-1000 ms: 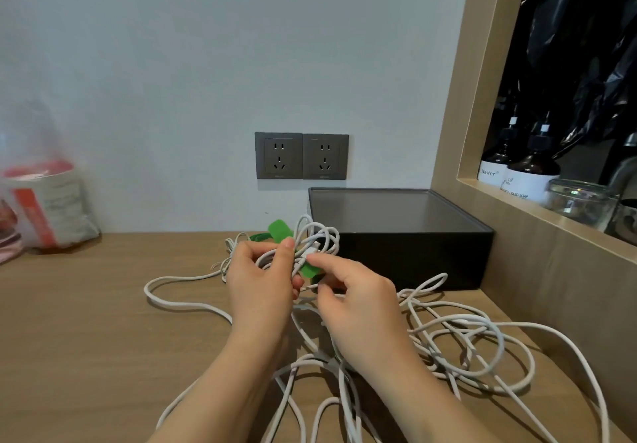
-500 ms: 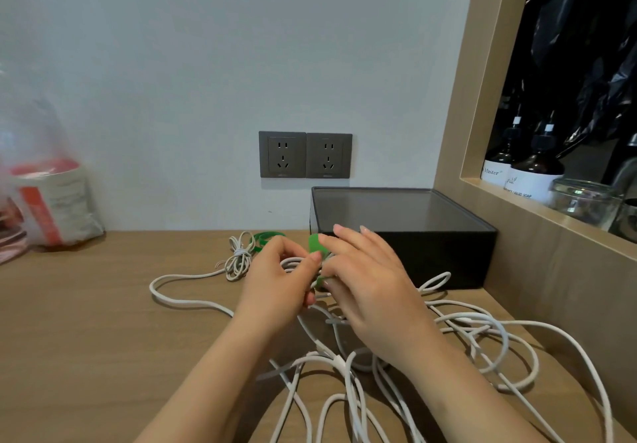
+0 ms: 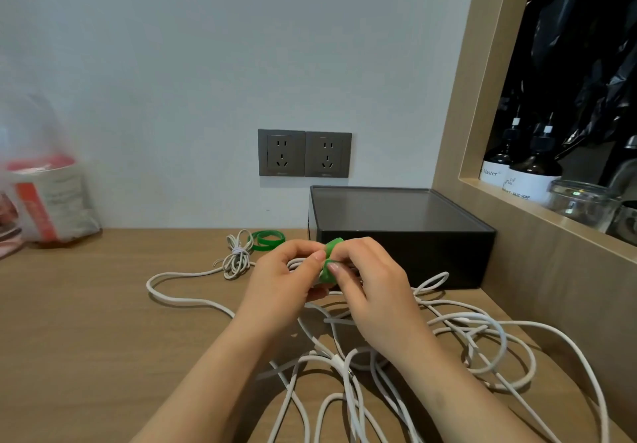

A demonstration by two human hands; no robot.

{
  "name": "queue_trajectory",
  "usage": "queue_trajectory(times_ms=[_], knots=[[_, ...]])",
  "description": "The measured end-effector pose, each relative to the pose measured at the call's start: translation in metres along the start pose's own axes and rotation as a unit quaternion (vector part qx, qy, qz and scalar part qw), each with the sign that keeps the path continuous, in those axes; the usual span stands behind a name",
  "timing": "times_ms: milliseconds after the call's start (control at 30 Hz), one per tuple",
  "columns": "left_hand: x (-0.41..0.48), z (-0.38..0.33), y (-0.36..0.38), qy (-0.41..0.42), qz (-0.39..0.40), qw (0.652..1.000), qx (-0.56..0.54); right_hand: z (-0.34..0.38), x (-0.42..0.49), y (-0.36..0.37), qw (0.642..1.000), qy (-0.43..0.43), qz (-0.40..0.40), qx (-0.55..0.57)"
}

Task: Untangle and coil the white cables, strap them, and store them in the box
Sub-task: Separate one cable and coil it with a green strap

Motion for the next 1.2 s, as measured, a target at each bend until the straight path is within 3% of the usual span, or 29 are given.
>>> queue_trajectory(times_ms=[200, 367, 667, 1000, 1200], knots=[[0.000, 0.004, 0.003, -0.018, 0.014, 1.000, -0.003, -0.001, -0.001, -0.003, 0.999, 0.014, -0.035, 0.018], [-0.002, 0.004, 0.004, -0.034, 0.074, 0.995, -0.049, 0.000, -0.001, -0.007, 0.997, 0.032, -0.033, 0.068], [-0.001, -0.013, -0.009, 0.019, 0.055, 0.996, 0.072, -0.002, 0.001, -0.008, 0.987, 0.093, 0.014, 0.129], [0.002, -0.007, -0.016, 0.007, 0.010, 0.999, 0.040, 0.002, 0.002, -0.004, 0.993, 0.069, -0.017, 0.099], [-0.001, -0.009, -0.012, 0.028, 0.030, 0.997, 0.057, 0.003, -0.002, -0.002, 0.997, 0.029, -0.059, 0.029]])
Point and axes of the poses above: each hand's wrist, its own x-axis towards the middle knuckle, its own y-axis out of the palm, z = x × y, the point moved 5 cm from there along x, towards the middle knuckle, and after that the axes turned 2 degrees about z, right-handed, at the moved point
